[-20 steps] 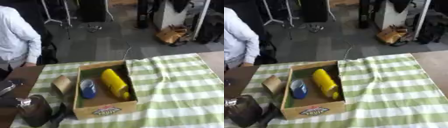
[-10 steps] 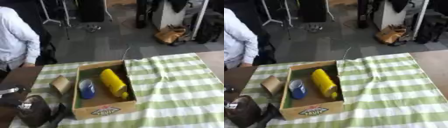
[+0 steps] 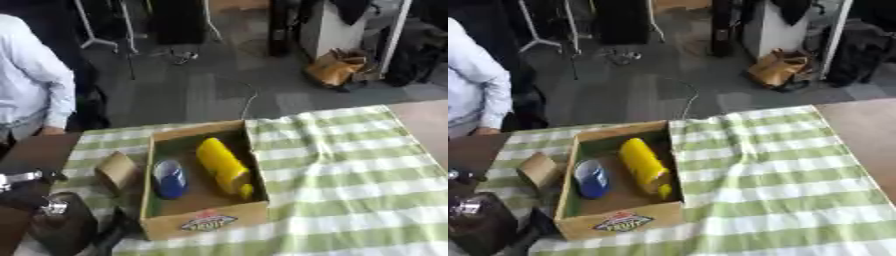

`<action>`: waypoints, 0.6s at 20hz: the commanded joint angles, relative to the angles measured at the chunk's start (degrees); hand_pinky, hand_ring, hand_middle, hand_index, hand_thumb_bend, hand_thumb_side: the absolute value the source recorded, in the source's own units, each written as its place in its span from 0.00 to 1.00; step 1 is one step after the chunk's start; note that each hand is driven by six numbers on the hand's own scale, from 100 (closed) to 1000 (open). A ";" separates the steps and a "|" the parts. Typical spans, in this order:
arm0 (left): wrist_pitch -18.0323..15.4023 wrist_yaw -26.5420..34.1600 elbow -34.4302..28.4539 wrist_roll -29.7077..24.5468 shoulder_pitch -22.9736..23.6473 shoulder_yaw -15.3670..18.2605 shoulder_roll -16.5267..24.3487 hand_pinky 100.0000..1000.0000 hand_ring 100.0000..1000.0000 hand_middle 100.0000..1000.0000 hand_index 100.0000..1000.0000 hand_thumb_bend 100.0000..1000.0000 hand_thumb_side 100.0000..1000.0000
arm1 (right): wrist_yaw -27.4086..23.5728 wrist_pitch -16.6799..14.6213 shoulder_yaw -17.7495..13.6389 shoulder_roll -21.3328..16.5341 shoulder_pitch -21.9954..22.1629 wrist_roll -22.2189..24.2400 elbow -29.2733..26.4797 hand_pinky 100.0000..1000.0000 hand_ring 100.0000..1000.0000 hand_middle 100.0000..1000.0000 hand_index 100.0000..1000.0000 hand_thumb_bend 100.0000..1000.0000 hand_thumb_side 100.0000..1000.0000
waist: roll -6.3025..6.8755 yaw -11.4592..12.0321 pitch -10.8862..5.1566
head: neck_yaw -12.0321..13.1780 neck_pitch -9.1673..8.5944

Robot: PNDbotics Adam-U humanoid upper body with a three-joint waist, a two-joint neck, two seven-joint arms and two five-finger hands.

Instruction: Pick up objects on the table and place them in the box.

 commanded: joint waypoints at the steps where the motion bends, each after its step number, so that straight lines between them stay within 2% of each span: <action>1: 0.76 0.56 1.81 -0.16 -1.66 0.04 1.36 1.00 1.00 1.00 1.00 0.98 0.61 | -0.52 -1.30 0.27 -0.30 -0.26 -1.06 -0.89 0.77 0.97 0.88 0.79 0.00 1.00 | -0.09 -0.13 -0.68 | 0.46 -0.51; 2: 1.18 0.50 2.70 -0.44 -2.05 -0.01 1.21 1.00 1.00 1.00 1.00 1.00 0.66 | -0.54 -1.28 0.34 -0.21 -0.23 -1.04 -0.89 0.77 0.97 0.87 0.78 0.00 1.00 | -0.12 -0.22 -0.64 | 0.55 -0.51; 3: 1.51 0.44 3.40 -0.57 -2.41 -0.02 1.06 1.00 1.00 1.00 1.00 1.00 0.66 | -0.57 -1.25 0.41 -0.15 -0.23 -1.01 -0.89 0.77 0.97 0.87 0.78 0.00 1.00 | -0.13 -0.27 -0.62 | 0.60 -0.50; 5: 2.20 0.37 5.05 -1.25 -2.96 -0.03 0.76 1.00 1.00 1.00 1.00 1.00 0.65 | -0.63 -1.33 0.49 -0.13 -0.28 -1.05 -0.89 0.77 0.97 0.87 0.78 0.00 1.00 | -0.19 -0.50 -0.57 | 0.72 -0.45; 6: 2.54 0.42 6.00 -2.01 -3.17 -0.03 0.61 1.00 1.00 1.00 1.00 0.99 0.61 | -0.69 -1.40 0.53 -0.12 -0.29 -1.07 -0.89 0.77 0.97 0.87 0.78 0.00 1.00 | -0.22 -0.64 -0.57 | 0.78 -0.40; 12: 3.76 0.40 10.01 -6.11 -5.41 0.31 0.26 1.00 1.00 1.00 1.00 0.95 0.59 | -0.90 -1.29 0.88 0.22 -0.23 -0.68 -0.89 0.76 0.97 0.87 0.76 0.00 1.00 | -0.32 -1.09 -0.53 | 1.28 -0.48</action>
